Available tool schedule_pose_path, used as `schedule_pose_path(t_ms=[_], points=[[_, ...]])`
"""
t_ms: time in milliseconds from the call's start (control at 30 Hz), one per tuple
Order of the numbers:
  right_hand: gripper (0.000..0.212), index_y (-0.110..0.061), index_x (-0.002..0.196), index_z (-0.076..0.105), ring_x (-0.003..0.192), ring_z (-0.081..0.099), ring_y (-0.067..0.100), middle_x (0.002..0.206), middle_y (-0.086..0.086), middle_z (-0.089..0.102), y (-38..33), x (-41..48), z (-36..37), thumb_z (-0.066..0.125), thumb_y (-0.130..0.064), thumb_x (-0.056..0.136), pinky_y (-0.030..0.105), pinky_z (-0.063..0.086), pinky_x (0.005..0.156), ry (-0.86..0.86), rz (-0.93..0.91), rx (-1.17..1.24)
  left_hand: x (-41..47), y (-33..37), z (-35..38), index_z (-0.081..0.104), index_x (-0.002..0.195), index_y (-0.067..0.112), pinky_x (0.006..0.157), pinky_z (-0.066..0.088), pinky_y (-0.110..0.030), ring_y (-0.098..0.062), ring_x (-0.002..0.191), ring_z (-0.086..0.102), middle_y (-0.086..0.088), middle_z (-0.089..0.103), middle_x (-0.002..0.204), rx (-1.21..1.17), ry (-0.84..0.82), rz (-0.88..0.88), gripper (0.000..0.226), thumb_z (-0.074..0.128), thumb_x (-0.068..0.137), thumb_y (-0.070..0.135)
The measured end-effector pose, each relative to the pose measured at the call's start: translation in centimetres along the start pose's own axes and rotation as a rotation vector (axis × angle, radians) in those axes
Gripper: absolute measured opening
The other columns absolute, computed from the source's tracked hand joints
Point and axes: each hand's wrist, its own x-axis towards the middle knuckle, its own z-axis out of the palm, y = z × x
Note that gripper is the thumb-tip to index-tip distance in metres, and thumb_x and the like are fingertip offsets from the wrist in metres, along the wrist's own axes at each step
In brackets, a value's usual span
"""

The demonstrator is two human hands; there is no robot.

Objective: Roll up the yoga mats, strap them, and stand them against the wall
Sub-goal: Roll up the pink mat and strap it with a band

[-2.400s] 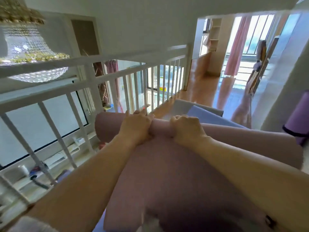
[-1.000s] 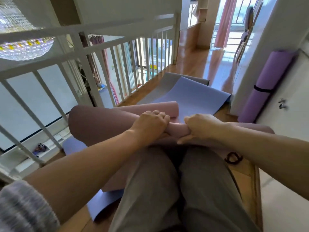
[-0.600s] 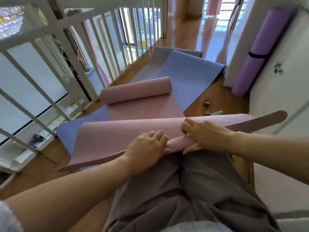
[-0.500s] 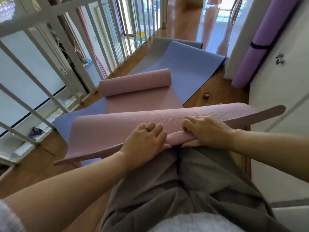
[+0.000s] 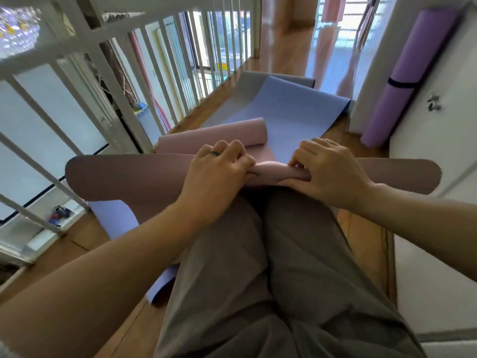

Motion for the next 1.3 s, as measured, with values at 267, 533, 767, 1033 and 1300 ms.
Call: schedule_pose_path(t_ms=[267, 533, 767, 1033, 1300], points=[[0.047, -0.017, 0.08, 0.053, 0.056, 0.059, 0.012, 0.072, -0.001, 0.063, -2.3, -6.5, 4.5, 0.04, -0.061, 0.091, 0.025, 0.049, 0.045, -0.18, -0.157, 0.144, -6.8, 2.9, 3.2, 0.073, 0.094, 0.018, 0.059, 0.052, -0.029, -0.022, 0.07, 0.063, -0.004, 0.064, 0.086, -0.26, -0.205, 0.174, 0.035, 0.048, 0.087, 0.041], [0.06, -0.016, 0.07, 0.051, 0.044, 0.048, 0.008, 0.059, -0.002, 0.058, -0.8, -7.3, 4.1, 0.029, -0.067, 0.092, 0.023, 0.049, 0.038, -0.141, -0.04, 0.294, -4.9, 2.9, 2.5, 0.072, 0.102, 0.021, 0.063, 0.055, -0.033, -0.019, 0.074, 0.066, 0.002, 0.067, 0.091, -0.577, -0.335, 0.008, 0.037, 0.051, 0.089, 0.049], [0.06, -0.017, 0.062, 0.048, 0.045, 0.04, 0.005, 0.057, -0.011, 0.045, -1.2, -9.0, 4.7, 0.035, -0.067, 0.091, 0.023, 0.042, 0.041, -0.134, 0.163, 0.365, -4.9, 3.3, 3.6, 0.071, 0.098, 0.024, 0.071, 0.045, -0.026, -0.004, 0.075, 0.053, 0.017, 0.058, 0.084, -0.746, -0.431, -0.185, 0.021, 0.065, 0.086, 0.04], [0.058, -0.016, 0.067, 0.048, 0.055, 0.04, 0.009, 0.061, -0.008, 0.047, 0.3, -6.4, 4.7, 0.045, -0.074, 0.069, 0.019, 0.033, 0.051, -0.355, 0.451, 0.459, -3.6, 3.2, 5.1, 0.065, 0.093, 0.02, 0.07, 0.047, -0.025, -0.006, 0.069, 0.057, 0.014, 0.06, 0.08, -0.759, -0.407, -0.314, 0.02, 0.067, 0.085, 0.037], [0.062, -0.019, 0.058, 0.049, 0.056, 0.042, 0.008, 0.056, -0.006, 0.048, 1.4, -5.5, 5.7, 0.041, -0.081, 0.06, 0.024, 0.035, 0.055, -0.511, 0.521, 0.445, -4.6, 2.7, 5.2, 0.065, 0.09, 0.016, 0.06, 0.049, -0.025, -0.008, 0.073, 0.055, 0.011, 0.059, 0.083, -0.608, -0.331, -0.118, 0.033, 0.049, 0.09, 0.045]])
